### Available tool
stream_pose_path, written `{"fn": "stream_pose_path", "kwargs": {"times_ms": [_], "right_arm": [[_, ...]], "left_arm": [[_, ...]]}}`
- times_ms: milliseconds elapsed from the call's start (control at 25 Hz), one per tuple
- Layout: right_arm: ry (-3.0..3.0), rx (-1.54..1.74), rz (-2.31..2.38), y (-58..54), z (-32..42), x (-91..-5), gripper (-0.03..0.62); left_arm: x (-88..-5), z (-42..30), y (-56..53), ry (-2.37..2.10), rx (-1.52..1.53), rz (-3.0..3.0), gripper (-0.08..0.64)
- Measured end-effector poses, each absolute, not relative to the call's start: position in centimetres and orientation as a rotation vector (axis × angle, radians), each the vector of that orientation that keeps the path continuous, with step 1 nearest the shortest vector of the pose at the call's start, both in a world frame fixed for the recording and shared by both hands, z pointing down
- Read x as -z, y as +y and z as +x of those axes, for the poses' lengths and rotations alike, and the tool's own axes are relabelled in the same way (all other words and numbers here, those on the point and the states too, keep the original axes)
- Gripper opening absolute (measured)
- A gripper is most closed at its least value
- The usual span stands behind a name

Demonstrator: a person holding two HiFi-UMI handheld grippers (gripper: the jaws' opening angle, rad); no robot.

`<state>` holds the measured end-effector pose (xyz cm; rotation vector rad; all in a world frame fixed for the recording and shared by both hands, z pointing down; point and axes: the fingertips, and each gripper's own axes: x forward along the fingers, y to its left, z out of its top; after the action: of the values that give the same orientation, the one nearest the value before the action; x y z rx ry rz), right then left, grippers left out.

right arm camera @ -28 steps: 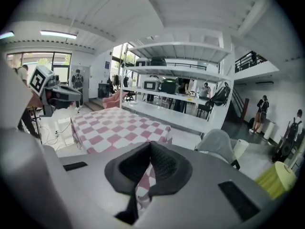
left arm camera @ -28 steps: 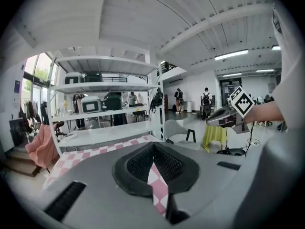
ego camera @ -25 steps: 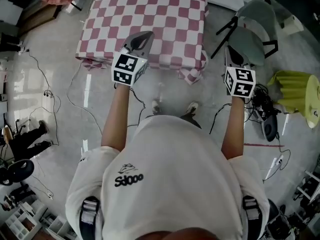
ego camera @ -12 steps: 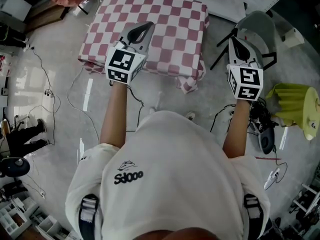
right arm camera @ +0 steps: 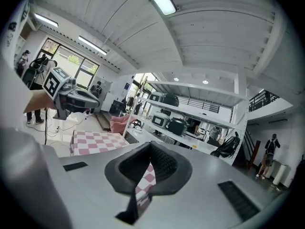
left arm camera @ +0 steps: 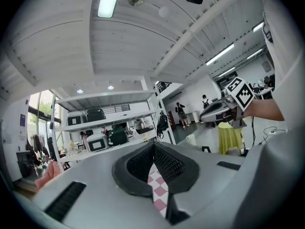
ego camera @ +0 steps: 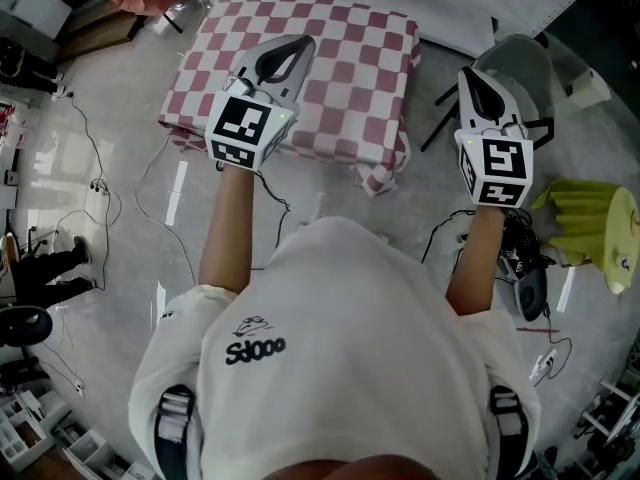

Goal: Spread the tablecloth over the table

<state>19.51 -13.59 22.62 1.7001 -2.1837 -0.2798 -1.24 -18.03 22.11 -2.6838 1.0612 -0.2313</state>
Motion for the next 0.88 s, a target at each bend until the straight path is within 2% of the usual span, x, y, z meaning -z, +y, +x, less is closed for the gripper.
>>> {"fn": "stream_pose_path", "kwargs": {"times_ms": [880], "right_arm": [[-2.194,0.245,1.633,-14.4,18.3,-24.7,0.021]], "left_arm": [[-23.6,-1.8,-18.1,1.090,0.261,-2.701,0.028]]}}
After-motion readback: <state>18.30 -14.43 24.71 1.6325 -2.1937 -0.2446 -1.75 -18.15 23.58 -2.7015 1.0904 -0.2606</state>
